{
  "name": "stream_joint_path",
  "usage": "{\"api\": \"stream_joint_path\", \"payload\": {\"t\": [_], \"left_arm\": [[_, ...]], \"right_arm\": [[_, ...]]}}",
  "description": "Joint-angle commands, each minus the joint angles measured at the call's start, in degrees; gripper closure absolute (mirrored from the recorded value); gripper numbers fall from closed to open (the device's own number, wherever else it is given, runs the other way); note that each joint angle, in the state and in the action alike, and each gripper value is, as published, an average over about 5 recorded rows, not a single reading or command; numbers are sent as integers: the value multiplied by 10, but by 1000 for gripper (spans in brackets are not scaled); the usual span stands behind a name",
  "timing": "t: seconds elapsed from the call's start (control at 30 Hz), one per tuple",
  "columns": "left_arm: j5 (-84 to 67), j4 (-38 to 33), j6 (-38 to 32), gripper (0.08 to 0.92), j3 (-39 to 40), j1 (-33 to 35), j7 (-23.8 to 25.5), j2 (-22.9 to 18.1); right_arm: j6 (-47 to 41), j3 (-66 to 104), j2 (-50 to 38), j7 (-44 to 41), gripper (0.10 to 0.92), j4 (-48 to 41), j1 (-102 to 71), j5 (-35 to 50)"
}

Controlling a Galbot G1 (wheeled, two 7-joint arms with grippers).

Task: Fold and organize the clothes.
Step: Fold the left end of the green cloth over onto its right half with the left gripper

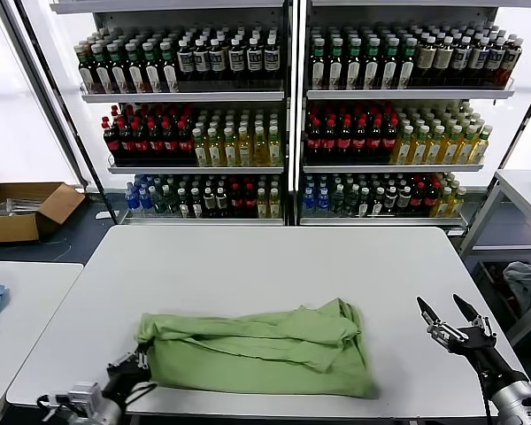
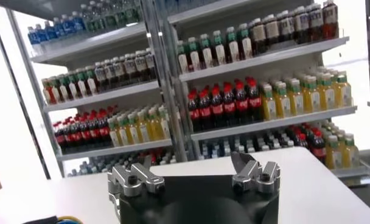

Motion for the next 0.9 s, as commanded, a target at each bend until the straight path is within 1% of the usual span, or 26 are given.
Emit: {"api": "stream_joint_path", "payload": {"t": [0.03, 0.13, 0.23, 0.3, 0.33, 0.4, 0.47, 0.57, 0.63, 0.77, 0.9], "left_arm": [[-83, 37, -12, 908, -191, -10, 48, 94], [-97, 88, -22, 908, -244, -12, 71, 136], [-100, 128, -33, 908, -274, -18, 85, 175], [-101, 126, -35, 908, -279, -20, 87, 187], [-101, 116, -35, 908, -277, -20, 86, 187], [-99, 77, -33, 908, -262, -16, 83, 175], [-96, 28, -29, 908, -236, -12, 78, 153], [-94, -45, -19, 908, -182, -8, 73, 118], [-94, -79, -12, 908, -138, -12, 67, 98], [-85, -120, 0, 908, -57, -24, 53, 68], [-44, -130, 1, 908, 14, -24, 55, 36]], "right_arm": [[0, -1, 0, 1, 203, 7, 5, 5], [-3, -9, -1, 4, 203, 9, 13, 4], [-6, -20, -3, 8, 203, 11, 22, 3], [-8, -26, -3, 10, 203, 14, 28, 3], [-8, -28, -3, 11, 203, 15, 29, 2], [-9, -33, -1, 12, 203, 17, 31, 0], [-9, -36, 2, 12, 203, 19, 31, -2], [-8, -36, 6, 11, 203, 21, 26, -5], [-7, -34, 7, 10, 203, 22, 22, -7], [-4, -35, 10, 8, 203, 20, 17, -16], [-2, -42, 16, 6, 203, 20, 13, -24]]}}
